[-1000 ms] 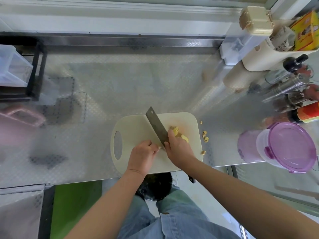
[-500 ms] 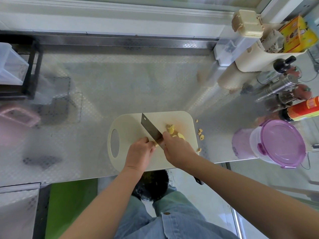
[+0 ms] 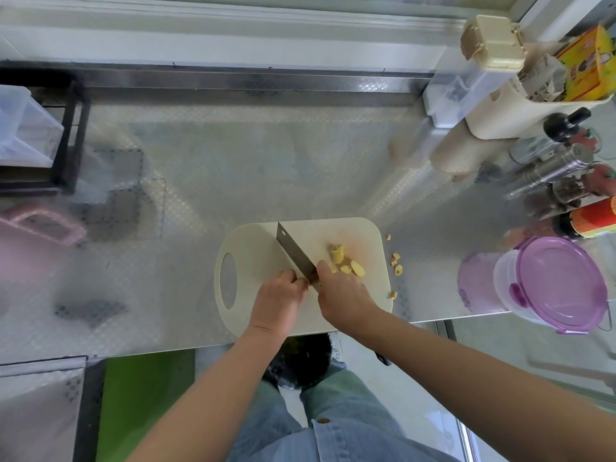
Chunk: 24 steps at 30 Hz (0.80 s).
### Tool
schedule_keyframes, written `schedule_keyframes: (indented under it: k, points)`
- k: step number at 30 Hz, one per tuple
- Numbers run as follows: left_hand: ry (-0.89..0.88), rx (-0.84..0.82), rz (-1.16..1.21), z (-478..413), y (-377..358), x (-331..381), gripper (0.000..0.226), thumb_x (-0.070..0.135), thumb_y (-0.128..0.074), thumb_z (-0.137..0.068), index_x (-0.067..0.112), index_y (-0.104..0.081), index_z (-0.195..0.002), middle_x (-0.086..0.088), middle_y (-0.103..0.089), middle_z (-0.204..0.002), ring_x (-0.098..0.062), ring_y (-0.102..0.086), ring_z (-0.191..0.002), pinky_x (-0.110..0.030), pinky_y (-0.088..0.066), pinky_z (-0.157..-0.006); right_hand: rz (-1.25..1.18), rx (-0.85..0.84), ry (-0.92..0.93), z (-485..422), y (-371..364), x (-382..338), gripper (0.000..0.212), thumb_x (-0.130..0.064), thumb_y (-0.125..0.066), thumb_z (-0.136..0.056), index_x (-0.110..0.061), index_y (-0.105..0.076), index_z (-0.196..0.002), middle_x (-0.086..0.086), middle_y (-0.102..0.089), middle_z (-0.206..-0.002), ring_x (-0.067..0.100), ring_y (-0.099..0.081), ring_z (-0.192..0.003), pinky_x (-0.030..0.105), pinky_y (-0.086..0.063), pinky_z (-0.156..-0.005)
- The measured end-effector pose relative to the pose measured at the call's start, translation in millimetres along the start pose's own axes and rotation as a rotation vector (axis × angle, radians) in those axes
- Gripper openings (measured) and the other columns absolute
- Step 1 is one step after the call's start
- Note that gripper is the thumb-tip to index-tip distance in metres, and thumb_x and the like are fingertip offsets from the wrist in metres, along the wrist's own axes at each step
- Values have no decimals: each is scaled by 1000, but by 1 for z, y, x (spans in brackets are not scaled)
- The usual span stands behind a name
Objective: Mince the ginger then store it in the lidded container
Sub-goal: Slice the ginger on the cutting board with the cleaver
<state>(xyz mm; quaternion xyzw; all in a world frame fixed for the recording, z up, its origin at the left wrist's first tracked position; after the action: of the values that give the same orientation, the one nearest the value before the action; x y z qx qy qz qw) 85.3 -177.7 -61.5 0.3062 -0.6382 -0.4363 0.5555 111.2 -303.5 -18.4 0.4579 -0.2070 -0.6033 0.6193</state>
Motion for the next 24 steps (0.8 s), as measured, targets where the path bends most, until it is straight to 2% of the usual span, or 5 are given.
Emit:
schedule_keyframes:
  k: [7, 10, 14, 21, 24]
  points:
    - [-1, -2, 10, -1, 0, 0, 30, -4, -87, -49, 11, -65, -63, -5, -53, -58, -25, -51, -46, -26, -41, -35, 31, -16, 15, -1, -3, -3, 26, -4, -40, -94, -11, -35, -118, 11, -60, -94, 27, -51, -72, 34, -36, -61]
    - [2, -11, 29, 0, 0, -1, 30, -5, -86, -48, 11, -65, -63, -6, -53, -58, -26, -51, -46, -26, -40, -35, 50, -23, 34, -2, -8, -1, 29, -3, -40, -93, -10, -35, -121, 10, -61, -94, 31, -60, -80, 34, -37, -61]
    - [-3, -6, 28, -1, 1, 0, 27, -2, -87, -52, 11, -65, -61, -7, -52, -57, -27, -51, -46, -27, -39, -34, 55, -7, 32, -4, -14, 3, 32, -7, -38, -95, -10, -33, -126, 13, -62, -93, 35, -62, -81, 36, -42, -62]
    - [-8, 43, 67, 1, 3, 0, 28, -2, -86, -57, 11, -62, -60, -6, -50, -56, -27, -48, -45, -27, -39, -36, -3, 32, 7, -4, -14, 11, 18, -18, -39, -99, -11, -36, -116, 13, -63, -92, 36, -60, -80, 37, -44, -65]
    - [1, 40, 77, 4, 4, 1, 27, -3, -87, -54, 10, -64, -59, -5, -48, -56, -24, -47, -45, -27, -40, -36, -102, 96, -57, -6, -9, 11, 30, -21, -39, -100, -8, -34, -127, 14, -62, -94, 35, -60, -82, 39, -45, -64]
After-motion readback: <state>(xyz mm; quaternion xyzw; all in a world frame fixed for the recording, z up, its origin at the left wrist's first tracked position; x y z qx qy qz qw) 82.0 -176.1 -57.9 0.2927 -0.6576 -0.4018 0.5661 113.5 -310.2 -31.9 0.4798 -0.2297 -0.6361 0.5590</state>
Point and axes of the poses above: each hand's wrist, its own z-axis away from the middle knuckle, its own y-axis out of the back of the hand, x = y × z, the point moved 2 cm from there along -z, towards the middle knuckle
